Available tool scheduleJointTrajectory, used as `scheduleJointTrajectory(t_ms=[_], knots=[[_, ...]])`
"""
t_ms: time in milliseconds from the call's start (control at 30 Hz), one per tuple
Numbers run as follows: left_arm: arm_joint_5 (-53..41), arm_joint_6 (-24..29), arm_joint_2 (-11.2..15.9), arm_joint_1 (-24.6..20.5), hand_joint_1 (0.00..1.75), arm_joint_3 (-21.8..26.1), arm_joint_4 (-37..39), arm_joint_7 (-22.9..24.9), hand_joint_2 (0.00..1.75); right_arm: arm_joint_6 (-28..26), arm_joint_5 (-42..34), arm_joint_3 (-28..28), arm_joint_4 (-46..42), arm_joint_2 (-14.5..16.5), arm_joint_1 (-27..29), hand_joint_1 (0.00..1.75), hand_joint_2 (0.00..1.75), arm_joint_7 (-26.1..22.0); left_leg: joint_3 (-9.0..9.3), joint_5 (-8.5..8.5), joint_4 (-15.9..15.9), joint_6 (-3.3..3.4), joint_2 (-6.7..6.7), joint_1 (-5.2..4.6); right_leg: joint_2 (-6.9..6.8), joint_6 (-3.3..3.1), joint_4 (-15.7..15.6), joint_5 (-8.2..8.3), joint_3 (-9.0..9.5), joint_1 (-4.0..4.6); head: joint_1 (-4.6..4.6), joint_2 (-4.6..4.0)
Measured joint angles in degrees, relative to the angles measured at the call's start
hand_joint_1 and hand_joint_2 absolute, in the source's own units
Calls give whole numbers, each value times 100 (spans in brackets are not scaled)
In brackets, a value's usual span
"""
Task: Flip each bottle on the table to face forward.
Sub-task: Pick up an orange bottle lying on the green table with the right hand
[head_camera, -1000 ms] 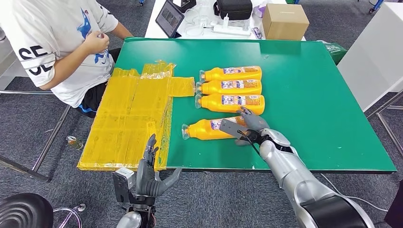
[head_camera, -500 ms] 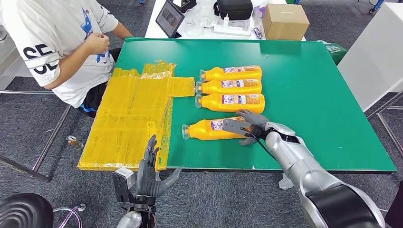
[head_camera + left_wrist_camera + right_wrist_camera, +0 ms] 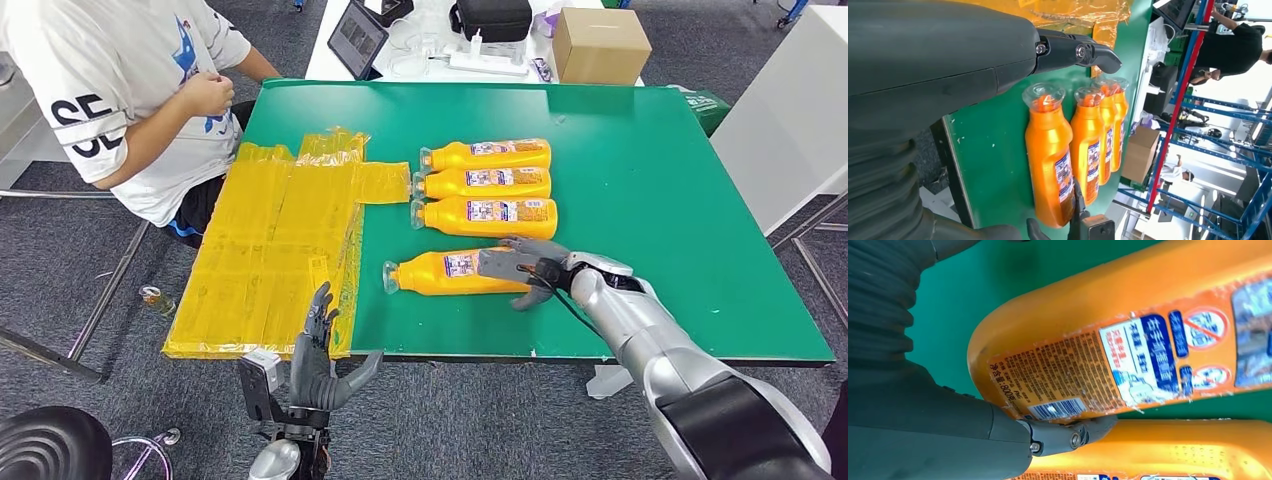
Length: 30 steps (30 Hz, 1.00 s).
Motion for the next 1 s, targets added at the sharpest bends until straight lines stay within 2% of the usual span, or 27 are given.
scheduleJointTrajectory(t_ms=[233, 367, 500, 567, 633, 767, 867, 1000], knots=[[42, -38, -10, -31, 0, -4, 96, 4, 175, -155, -22, 274, 84, 28, -8, 2, 175, 150, 6, 0, 0, 0, 0, 0, 0, 0, 0, 0, 7, 0, -1, 0], [116, -41, -13, -51, 0, -4, 131, 34, 175, -459, 18, 462, 181, 151, 24, 2, 175, 385, 19, -2, 0, -1, 2, 0, 1, 0, 0, -1, 15, 0, 0, 0], [134, -41, -14, -55, 0, -4, 135, 49, 175, -529, 23, 569, 243, 233, 28, 1, 175, 456, 37, -5, -1, -2, 4, 1, 2, -1, -1, -2, 30, 1, -1, 0], [137, -41, -14, -60, 0, -4, 140, 54, 175, -550, 43, 611, 272, 263, 32, 7, 175, 481, 45, -6, -1, -2, 5, 1, 3, -1, -2, -3, 37, 1, -1, 0], [141, -40, -14, -65, 0, -4, 144, 61, 175, -593, 78, 657, 297, 298, 42, 28, 175, 521, 56, -6, -2, -2, 6, 1, 3, -2, -3, -3, 47, 2, -1, 0], [148, -38, -14, -73, 0, -4, 144, 76, 175, -723, 91, 700, 329, 357, 73, 143, 175, 556, 76, -12, -2, -4, 7, 1, 5, -2, -3, -4, 63, 2, 0, 0], [157, -34, -14, -73, 0, -4, 144, 85, 175, -892, 28, 708, 339, 374, 111, 168, 175, 555, 82, -12, -2, -5, 8, 1, 6, -2, -3, -3, 70, 2, 0, 0], [168, -15, -14, -71, 0, -3, 144, 87, 175, -1048, -109, 704, 340, 377, 135, 171, 175, 495, 82, -11, -2, -4, 7, 1, 6, -2, -3, -2, 71, 2, -1, 0]])
